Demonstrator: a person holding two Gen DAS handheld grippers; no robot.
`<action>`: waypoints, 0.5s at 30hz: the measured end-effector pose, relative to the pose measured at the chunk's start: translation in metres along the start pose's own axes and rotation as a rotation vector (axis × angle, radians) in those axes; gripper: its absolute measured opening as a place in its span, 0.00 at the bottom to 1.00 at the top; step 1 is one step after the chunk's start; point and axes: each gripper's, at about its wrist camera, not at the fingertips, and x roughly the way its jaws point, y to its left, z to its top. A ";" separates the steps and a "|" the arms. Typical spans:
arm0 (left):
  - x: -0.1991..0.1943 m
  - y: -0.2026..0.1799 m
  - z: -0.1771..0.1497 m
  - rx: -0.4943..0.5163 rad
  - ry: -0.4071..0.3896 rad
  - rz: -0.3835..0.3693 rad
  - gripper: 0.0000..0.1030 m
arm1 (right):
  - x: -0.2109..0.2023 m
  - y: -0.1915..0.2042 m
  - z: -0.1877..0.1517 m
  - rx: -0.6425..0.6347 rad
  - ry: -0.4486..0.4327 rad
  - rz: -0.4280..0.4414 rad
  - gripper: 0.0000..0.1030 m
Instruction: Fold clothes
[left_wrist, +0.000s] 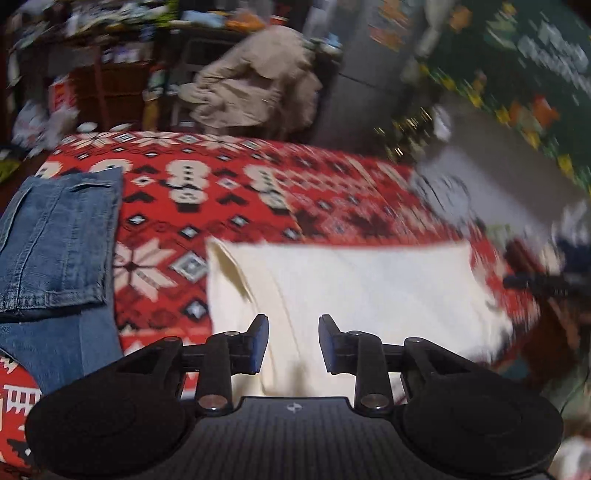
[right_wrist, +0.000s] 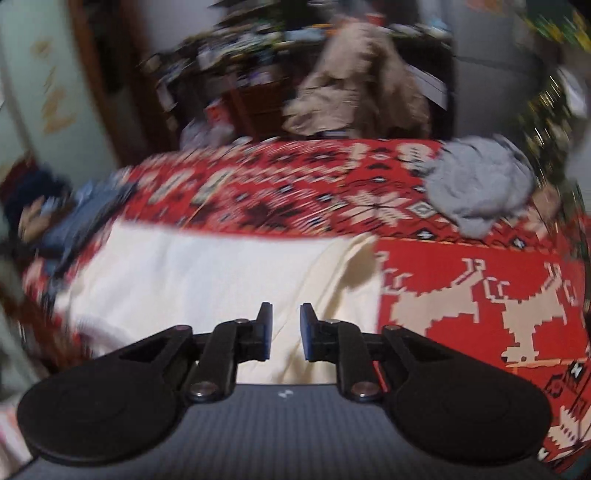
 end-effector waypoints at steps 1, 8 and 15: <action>0.004 0.006 0.006 -0.028 -0.002 0.010 0.29 | 0.006 -0.010 0.008 0.049 -0.006 -0.001 0.19; 0.037 0.045 0.034 -0.264 0.018 -0.011 0.33 | 0.048 -0.053 0.028 0.242 0.017 -0.029 0.26; 0.066 0.055 0.043 -0.335 0.050 -0.043 0.34 | 0.075 -0.069 0.028 0.349 0.026 0.018 0.41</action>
